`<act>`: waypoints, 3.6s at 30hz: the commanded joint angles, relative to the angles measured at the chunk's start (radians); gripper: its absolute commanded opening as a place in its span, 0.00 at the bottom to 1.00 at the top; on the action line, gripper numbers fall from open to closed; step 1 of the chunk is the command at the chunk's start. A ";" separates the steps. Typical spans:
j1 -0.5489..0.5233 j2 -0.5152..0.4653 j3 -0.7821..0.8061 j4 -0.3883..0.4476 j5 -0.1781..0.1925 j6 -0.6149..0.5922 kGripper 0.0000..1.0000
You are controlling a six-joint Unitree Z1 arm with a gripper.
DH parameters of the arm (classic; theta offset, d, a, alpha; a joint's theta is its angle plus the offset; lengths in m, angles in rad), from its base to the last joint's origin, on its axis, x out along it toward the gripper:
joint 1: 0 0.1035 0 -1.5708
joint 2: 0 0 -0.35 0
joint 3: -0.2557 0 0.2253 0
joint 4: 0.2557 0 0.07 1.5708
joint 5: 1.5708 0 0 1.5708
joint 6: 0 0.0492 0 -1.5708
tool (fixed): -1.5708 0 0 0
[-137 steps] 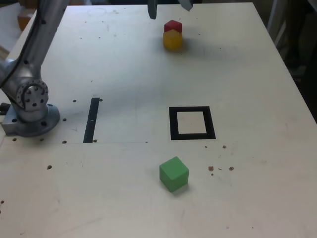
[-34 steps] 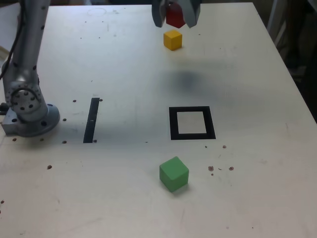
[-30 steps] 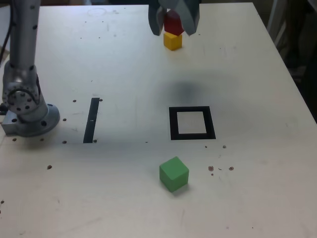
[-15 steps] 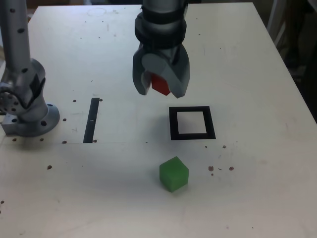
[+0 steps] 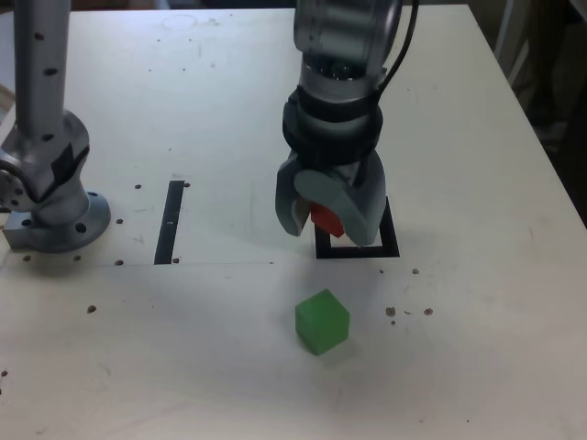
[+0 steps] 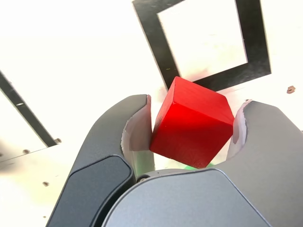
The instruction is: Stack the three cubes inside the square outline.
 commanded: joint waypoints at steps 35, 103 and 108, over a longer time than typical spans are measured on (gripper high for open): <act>0.097 0.014 -0.015 -0.028 0.049 0.075 0.93; 0.999 0.279 -0.511 0.284 0.022 0.206 0.98; 1.008 0.338 -0.541 0.273 0.004 0.185 0.97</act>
